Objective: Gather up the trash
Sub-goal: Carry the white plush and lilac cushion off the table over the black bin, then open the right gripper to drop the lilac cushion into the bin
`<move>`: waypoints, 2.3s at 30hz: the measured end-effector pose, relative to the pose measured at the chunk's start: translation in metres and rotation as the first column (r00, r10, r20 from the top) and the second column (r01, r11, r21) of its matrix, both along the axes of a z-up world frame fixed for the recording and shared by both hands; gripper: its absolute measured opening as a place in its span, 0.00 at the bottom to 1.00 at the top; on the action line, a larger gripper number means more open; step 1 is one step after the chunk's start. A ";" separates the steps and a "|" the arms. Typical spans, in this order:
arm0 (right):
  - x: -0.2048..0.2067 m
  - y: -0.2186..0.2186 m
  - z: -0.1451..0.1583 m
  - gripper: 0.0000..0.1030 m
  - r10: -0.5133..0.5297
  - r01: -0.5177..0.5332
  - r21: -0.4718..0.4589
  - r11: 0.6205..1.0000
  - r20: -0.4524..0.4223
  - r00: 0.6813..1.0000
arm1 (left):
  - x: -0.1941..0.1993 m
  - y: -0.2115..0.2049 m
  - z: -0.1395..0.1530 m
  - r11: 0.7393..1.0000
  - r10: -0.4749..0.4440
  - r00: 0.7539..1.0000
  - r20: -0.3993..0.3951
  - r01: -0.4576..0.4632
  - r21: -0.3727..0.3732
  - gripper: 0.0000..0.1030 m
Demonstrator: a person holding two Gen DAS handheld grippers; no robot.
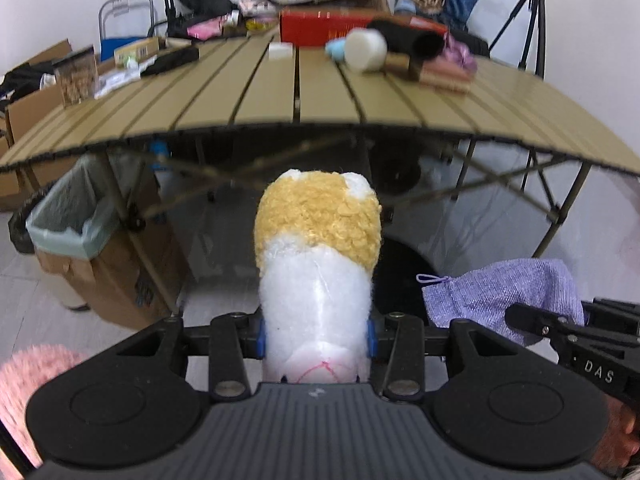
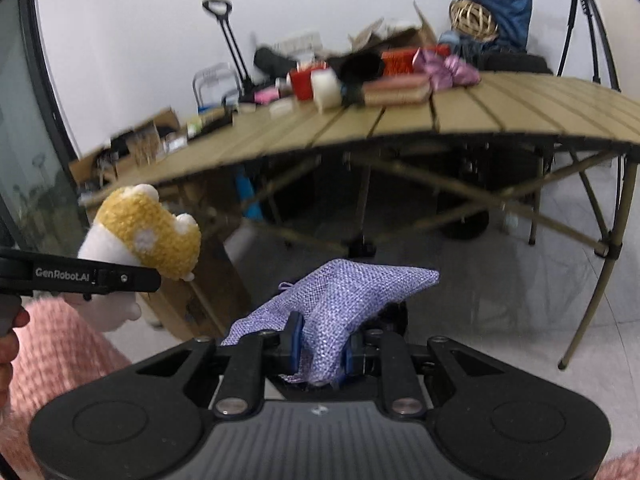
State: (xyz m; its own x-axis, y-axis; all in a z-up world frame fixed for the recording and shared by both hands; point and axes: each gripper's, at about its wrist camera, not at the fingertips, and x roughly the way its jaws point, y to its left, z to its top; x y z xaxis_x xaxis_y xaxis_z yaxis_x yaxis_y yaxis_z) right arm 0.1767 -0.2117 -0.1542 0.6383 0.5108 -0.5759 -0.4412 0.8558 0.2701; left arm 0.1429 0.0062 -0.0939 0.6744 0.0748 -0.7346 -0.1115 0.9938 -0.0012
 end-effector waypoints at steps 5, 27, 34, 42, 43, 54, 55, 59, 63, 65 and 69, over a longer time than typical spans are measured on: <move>0.005 0.003 -0.014 0.18 -0.032 0.029 -0.044 0.999 -0.085 0.996 | -0.003 0.002 -0.020 1.000 0.003 0.998 -0.064 -0.003 0.000 0.41; 0.039 0.032 -0.048 0.18 -0.037 0.013 -0.132 0.991 -0.183 0.982 | 0.037 0.029 -0.078 0.996 0.083 0.987 -0.141 -0.076 0.054 0.41; 0.055 0.044 -0.047 0.18 -0.037 0.020 -0.136 0.990 -0.126 0.991 | 0.059 0.033 -0.086 0.996 0.086 0.984 -0.157 -0.080 0.040 0.41; 0.088 0.061 -0.049 0.18 -0.044 0.030 -0.138 0.990 -0.099 0.994 | 0.081 0.042 -0.083 0.993 0.115 0.982 -0.147 -0.114 0.014 0.41; 0.091 0.064 -0.050 0.18 -0.040 0.026 -0.142 0.990 -0.099 0.994 | 0.085 0.042 -0.081 0.993 0.118 0.983 -0.140 -0.117 0.018 0.41; 0.116 0.085 -0.060 0.18 0.012 -0.031 -0.187 0.982 -0.102 0.995 | 0.109 0.040 -0.091 0.995 0.099 0.981 -0.164 -0.100 0.003 0.41; 0.118 0.087 -0.062 0.18 0.016 -0.036 -0.193 0.981 -0.106 0.994 | 0.108 0.040 -0.092 0.995 0.101 0.982 -0.160 -0.100 0.012 0.41; 0.126 0.092 -0.072 0.18 0.016 -0.041 -0.207 0.978 -0.121 0.993 | 0.106 0.043 -0.091 0.994 0.112 0.983 -0.145 -0.110 0.022 0.41; 0.131 0.094 -0.080 0.23 0.023 -0.053 -0.191 0.980 -0.156 0.988 | 0.107 0.044 -0.092 0.993 0.120 0.981 -0.151 -0.118 0.024 0.41; 0.132 0.094 -0.081 0.30 0.027 -0.060 -0.190 0.980 -0.169 0.985 | 0.108 0.045 -0.093 0.993 0.121 0.980 -0.158 -0.118 0.025 0.41; 0.132 0.094 -0.078 0.62 0.015 -0.052 -0.197 0.979 -0.187 0.982 | 0.108 0.044 -0.096 0.993 0.118 0.978 -0.175 -0.114 0.030 0.41</move>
State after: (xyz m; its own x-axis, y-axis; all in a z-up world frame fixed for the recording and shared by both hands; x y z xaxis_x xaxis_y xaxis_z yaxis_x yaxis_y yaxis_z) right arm 0.3089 -0.1177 -0.2322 0.4967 0.3926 -0.7741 -0.4291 0.8863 0.1742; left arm 0.2508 0.0503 -0.1894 0.5205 0.1604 -0.8387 -0.2230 0.9737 0.0478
